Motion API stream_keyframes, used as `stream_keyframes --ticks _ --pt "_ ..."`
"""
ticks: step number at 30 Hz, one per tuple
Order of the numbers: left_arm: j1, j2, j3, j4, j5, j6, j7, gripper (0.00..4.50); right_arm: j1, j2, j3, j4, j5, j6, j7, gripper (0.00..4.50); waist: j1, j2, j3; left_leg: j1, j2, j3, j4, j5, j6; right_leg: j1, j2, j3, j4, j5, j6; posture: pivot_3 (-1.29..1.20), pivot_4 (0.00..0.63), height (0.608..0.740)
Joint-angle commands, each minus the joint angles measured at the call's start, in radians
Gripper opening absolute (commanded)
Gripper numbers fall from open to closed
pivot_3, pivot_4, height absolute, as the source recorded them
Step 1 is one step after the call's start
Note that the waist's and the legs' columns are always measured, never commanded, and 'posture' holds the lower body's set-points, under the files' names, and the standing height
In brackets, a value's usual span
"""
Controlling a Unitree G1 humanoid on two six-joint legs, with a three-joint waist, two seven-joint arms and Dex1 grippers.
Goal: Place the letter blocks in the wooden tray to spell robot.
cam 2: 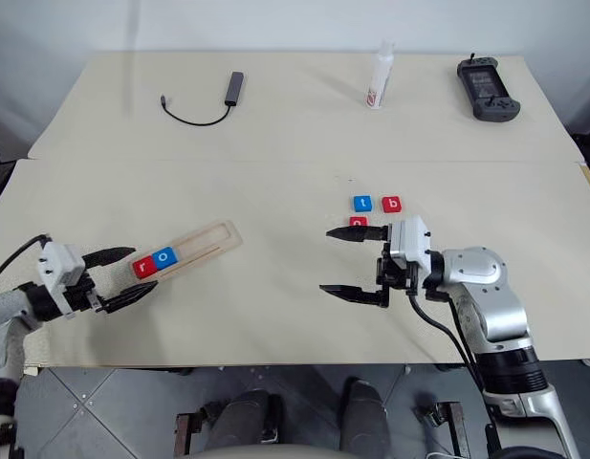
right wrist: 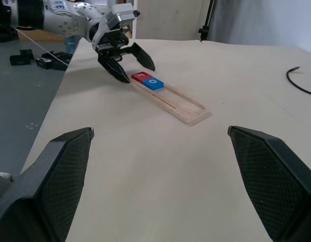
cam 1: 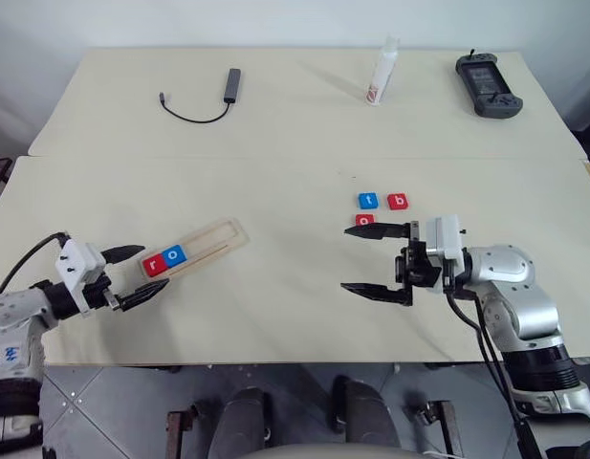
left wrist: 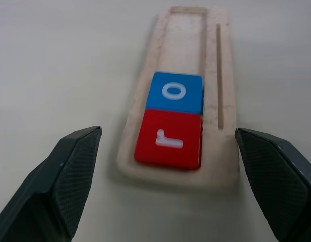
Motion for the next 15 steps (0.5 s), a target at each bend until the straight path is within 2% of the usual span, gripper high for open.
stream_keyframes --ticks 1,9,15 --pt "-0.032 0.013 -0.034 0.074 0.032 -0.029 -0.043 4.5 0.013 -0.015 -0.028 -0.058 0.012 0.008 -0.015 4.47 0.0 0.0 0.0 0.0 0.0 0.0 0.0 0.0 0.0 0.0 0.0 0.0 0.0 0.0 0.0 0.0 0.15 0.74" --pt "-0.058 0.011 -0.058 0.146 0.048 -0.06 -0.064 4.5 0.039 -0.022 -0.043 -0.102 0.012 0.017 -0.053 4.47 0.0 0.0 0.0 0.002 0.0 0.001 0.0 0.0 0.0 0.0 0.0 0.001 0.001 0.0 0.0 0.0 0.15 0.74" --pt "-0.017 0.016 -0.029 0.1 0.015 -0.046 -0.069 4.5 0.05 -0.03 -0.054 -0.11 0.01 0.012 -0.069 4.47 -0.001 0.0 0.0 0.002 0.0 0.002 0.0 0.0 0.0 0.0 0.0 0.002 0.002 0.0 0.0 0.0 0.15 0.74"
